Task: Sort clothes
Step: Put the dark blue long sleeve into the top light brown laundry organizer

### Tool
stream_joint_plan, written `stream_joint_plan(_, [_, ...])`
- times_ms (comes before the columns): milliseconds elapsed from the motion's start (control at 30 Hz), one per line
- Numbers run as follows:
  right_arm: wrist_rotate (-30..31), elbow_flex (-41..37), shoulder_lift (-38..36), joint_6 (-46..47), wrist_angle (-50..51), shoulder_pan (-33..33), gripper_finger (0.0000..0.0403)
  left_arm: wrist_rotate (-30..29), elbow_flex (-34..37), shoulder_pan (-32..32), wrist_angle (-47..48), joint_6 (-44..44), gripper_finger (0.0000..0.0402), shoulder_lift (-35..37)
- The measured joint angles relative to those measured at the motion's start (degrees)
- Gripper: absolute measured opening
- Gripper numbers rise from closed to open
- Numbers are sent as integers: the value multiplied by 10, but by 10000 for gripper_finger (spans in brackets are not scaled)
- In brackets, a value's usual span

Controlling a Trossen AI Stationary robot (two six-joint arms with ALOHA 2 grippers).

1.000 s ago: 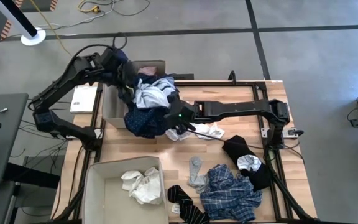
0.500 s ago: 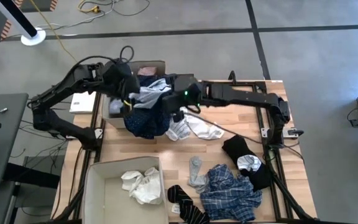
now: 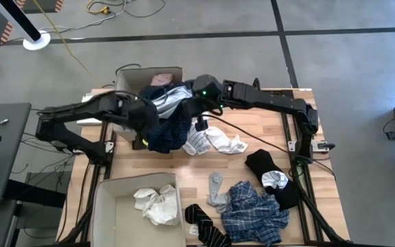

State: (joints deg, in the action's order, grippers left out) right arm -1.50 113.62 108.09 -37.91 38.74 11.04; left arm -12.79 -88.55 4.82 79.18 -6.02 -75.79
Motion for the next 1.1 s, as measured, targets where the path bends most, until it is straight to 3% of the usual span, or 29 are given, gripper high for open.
stream_joint_plan(167, [-1,0,0,0,3,-4,3,-10,24,-23,-13,60,334,0])
stream_joint_plan(333, [-1,0,0,0,4,-4,3,-18,53,-47,-47,90,349,0])
stream_joint_plan(633, [-1,0,0,12,8,-5,3,-188,126,-56,-78,144,338,1])
stream_joint_plan(700, [-1,0,0,15,8,-6,3,-207,137,-55,-80,153,314,0])
stream_joint_plan(800, [-1,0,0,15,14,-9,3,-211,140,-55,-82,152,248,0])
stream_joint_plan(1000, [-1,0,0,15,39,-11,5,-196,136,-60,-79,107,47,2])
stream_joint_plan(1100, [-1,0,0,15,55,-10,9,-184,110,-71,-79,101,21,2])
